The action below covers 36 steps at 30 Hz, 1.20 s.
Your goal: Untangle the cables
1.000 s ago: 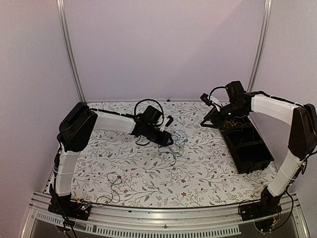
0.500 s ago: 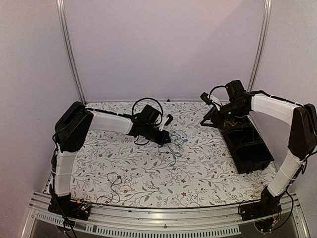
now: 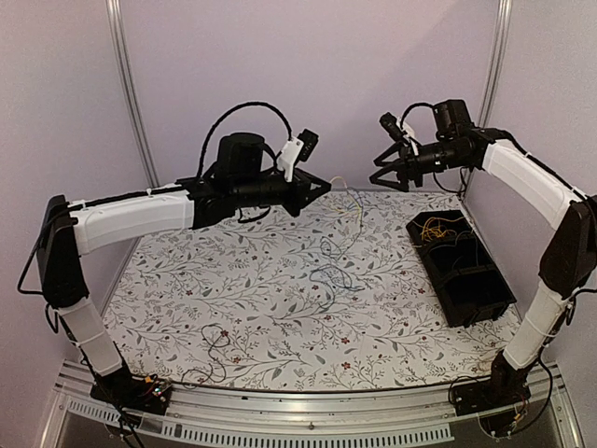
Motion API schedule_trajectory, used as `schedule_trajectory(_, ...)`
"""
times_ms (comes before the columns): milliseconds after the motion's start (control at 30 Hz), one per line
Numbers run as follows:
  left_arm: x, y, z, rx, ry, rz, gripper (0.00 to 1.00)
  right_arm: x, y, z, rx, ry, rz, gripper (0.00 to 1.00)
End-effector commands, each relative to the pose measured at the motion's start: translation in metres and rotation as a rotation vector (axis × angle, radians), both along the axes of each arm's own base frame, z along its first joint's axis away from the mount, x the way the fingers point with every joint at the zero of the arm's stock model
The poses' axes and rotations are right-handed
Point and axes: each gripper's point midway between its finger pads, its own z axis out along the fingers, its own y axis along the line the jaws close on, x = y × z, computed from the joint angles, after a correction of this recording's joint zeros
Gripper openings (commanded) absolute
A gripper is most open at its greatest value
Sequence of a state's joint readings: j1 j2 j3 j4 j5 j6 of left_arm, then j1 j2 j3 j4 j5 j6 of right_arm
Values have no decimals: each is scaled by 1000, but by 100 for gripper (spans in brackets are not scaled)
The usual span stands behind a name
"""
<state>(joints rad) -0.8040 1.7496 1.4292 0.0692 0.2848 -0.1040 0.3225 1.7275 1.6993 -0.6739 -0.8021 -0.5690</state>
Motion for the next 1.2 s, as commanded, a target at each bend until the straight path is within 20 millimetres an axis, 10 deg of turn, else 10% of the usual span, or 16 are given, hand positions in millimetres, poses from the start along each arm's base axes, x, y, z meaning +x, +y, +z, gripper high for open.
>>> schedule_trajectory(0,-11,-9,1,25,-42,-51,0,-18,26,20,51,-14,117,76)
schedule_trajectory(400,-33,-20,3,33,-58,-130,0,-42,70,-21,0,51,261,69)
schedule_trajectory(633,-21,-19,-12,57,-49,-68,9,-40,75,-12,38,49,267,0)
schedule_trajectory(800,-25,-19,-23,-97,-72,-37,62,-30,75,-9,54,46,191,0)
schedule_trajectory(1167,-10,-56,-76,-368,-148,0,65,-37,85,5,164,175,218,0)
